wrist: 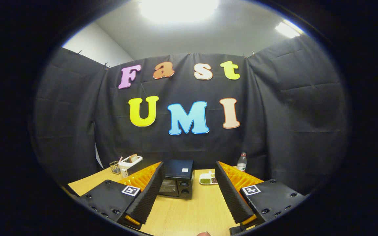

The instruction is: Open the toaster oven, put the food inside, and close the toaster oven door.

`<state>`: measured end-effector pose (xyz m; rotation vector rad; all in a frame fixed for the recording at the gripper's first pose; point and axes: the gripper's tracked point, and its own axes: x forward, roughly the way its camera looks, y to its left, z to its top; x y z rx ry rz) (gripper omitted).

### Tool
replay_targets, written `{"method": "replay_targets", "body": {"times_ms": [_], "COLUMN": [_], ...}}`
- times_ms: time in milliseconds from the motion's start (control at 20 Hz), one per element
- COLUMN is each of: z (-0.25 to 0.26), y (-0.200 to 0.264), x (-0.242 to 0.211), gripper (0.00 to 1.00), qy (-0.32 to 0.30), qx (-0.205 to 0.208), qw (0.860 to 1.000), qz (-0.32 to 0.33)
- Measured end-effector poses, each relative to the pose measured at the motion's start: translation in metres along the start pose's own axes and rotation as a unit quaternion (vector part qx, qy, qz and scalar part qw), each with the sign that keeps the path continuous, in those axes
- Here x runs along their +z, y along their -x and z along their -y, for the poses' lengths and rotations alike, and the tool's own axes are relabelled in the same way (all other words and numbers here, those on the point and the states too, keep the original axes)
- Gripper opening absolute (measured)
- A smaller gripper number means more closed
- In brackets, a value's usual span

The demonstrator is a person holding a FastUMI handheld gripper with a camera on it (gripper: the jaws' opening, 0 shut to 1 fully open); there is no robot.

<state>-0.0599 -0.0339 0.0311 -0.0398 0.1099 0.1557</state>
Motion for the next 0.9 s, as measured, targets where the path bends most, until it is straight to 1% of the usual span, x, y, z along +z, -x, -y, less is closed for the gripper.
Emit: {"method": "replay_targets", "body": {"times_ms": [150, 300, 650, 900], "z": [0.018, 0.033, 0.035, 0.028], "y": [0.022, 0.035, 0.035, 0.029], "x": [-0.003, -0.003, 0.004, 0.003], "gripper": [0.97, 0.97, 0.97, 0.97], "qy": [0.018, 0.027, 0.025, 0.017], "qx": [0.003, -0.002, -0.005, -0.001], "qw": [1.000, 1.000, 1.000, 1.000], "qz": [-0.005, -0.005, 0.014, 0.011]}}
